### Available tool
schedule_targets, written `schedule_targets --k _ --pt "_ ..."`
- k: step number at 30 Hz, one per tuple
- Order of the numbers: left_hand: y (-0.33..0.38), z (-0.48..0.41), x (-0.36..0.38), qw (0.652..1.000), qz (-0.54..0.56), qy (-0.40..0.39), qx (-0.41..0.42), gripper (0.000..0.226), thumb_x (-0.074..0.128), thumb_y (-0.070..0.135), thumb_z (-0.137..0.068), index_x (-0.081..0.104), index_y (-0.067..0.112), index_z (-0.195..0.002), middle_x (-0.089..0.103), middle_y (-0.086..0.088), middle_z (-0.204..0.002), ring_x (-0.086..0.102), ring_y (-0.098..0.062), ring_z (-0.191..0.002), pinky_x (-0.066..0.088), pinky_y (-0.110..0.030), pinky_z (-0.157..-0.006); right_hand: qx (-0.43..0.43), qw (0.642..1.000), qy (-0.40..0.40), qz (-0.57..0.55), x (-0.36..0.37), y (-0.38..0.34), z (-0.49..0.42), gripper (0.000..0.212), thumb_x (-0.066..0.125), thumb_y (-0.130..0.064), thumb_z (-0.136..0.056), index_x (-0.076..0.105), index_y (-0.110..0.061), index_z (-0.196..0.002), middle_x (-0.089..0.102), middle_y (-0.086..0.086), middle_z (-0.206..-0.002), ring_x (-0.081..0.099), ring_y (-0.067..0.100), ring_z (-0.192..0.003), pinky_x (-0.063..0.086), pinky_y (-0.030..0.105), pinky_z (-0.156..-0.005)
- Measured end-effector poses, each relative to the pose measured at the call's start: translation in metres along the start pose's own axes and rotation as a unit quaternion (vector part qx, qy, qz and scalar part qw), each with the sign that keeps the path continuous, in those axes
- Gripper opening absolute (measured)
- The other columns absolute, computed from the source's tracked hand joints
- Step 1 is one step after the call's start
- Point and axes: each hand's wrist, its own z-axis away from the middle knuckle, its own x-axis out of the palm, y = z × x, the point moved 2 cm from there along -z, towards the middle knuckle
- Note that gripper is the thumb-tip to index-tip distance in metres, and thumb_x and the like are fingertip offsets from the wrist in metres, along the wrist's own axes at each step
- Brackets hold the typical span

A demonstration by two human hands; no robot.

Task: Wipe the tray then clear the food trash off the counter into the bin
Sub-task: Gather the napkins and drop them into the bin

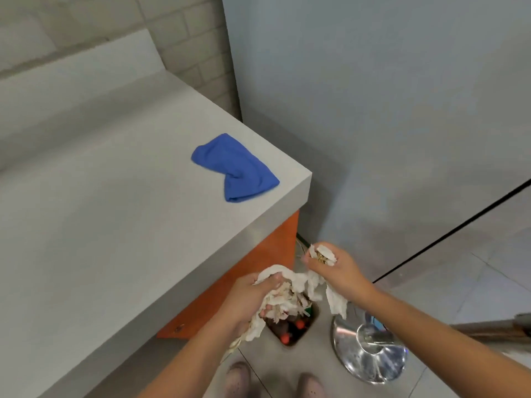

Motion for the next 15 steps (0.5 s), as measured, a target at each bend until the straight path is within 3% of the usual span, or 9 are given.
schedule_targets --k 3,5,8,10,12,14,15 --pt "-0.036 -0.059 0.007 0.997 -0.043 0.047 -0.035 0.039 0.061 0.044 -0.087 0.066 0.008 -0.103 0.069 -0.002 -0.084 0.05 -0.008 -0.047 0.034 -0.019 -0.044 0.012 1.0 0.014 0.013 -0.015 0.06 -0.019 0.01 0.063 -0.012 -0.088 0.062 -0.017 -0.08 0.061 -0.016 -0.062 0.053 -0.004 -0.058 0.039 0.011 -0.059" --pt "-0.066 -0.103 0.011 0.994 -0.063 0.078 -0.046 0.044 0.058 0.05 -0.087 0.061 0.011 -0.108 0.069 -0.007 -0.102 0.06 -0.012 -0.066 0.038 -0.018 -0.045 0.027 0.999 0.02 -0.006 -0.019 0.105 -0.031 0.009 0.061 -0.02 -0.091 0.061 -0.02 -0.082 0.058 -0.017 -0.062 0.051 -0.003 -0.06 0.039 0.012 -0.061" --pt "-0.107 -0.165 0.021 0.992 -0.066 0.097 -0.045 0.04 0.056 0.051 -0.087 0.063 0.013 -0.092 0.059 0.007 -0.079 0.048 -0.01 -0.059 0.038 -0.02 -0.047 0.049 0.997 0.041 -0.037 -0.017 0.178 -0.048 0.037 0.06 -0.049 -0.077 0.061 -0.014 -0.09 0.055 -0.014 -0.065 0.052 0.002 -0.065 0.042 0.014 -0.064" --pt "-0.14 -0.205 0.027 0.99 -0.063 0.102 -0.068 0.046 0.048 0.052 -0.091 0.063 0.009 -0.083 0.056 0.003 -0.067 0.046 -0.013 -0.054 0.035 -0.024 -0.046 0.062 0.994 0.057 -0.066 -0.015 0.225 -0.061 0.052 0.057 -0.052 -0.068 0.06 -0.008 -0.095 0.056 -0.013 -0.068 0.053 0.001 -0.068 0.043 0.011 -0.065" --pt "-0.176 -0.248 0.031 0.99 -0.037 0.114 -0.075 0.043 0.043 0.045 -0.092 0.061 0.009 -0.078 0.057 -0.003 -0.06 0.049 -0.02 -0.052 0.036 -0.022 -0.044 0.08 0.99 0.06 -0.095 -0.015 0.266 -0.074 0.044 0.055 -0.047 -0.07 0.063 -0.013 -0.096 0.058 -0.01 -0.073 0.055 0.004 -0.074 0.044 0.013 -0.07" --pt "-0.204 -0.286 0.035 0.989 -0.062 0.12 -0.055 0.037 0.045 0.039 -0.087 0.063 0.007 -0.081 0.062 -0.007 -0.069 0.054 -0.026 -0.068 0.044 -0.029 -0.056 0.079 0.989 0.065 -0.108 -0.015 0.305 -0.087 0.034 0.051 -0.048 -0.068 0.066 -0.029 -0.093 0.062 -0.01 -0.08 0.058 0.006 -0.082 0.044 0.022 -0.08" --pt "-0.214 -0.301 0.037 0.988 -0.082 0.122 -0.036 0.029 0.046 0.029 -0.091 0.061 0.007 -0.081 0.059 -0.004 -0.07 0.051 -0.025 -0.076 0.04 -0.028 -0.06 0.07 0.991 0.064 -0.099 -0.015 0.323 -0.094 0.033 0.048 -0.049 -0.069 0.065 -0.034 -0.092 0.063 -0.011 -0.084 0.058 0.006 -0.085 0.044 0.025 -0.083"
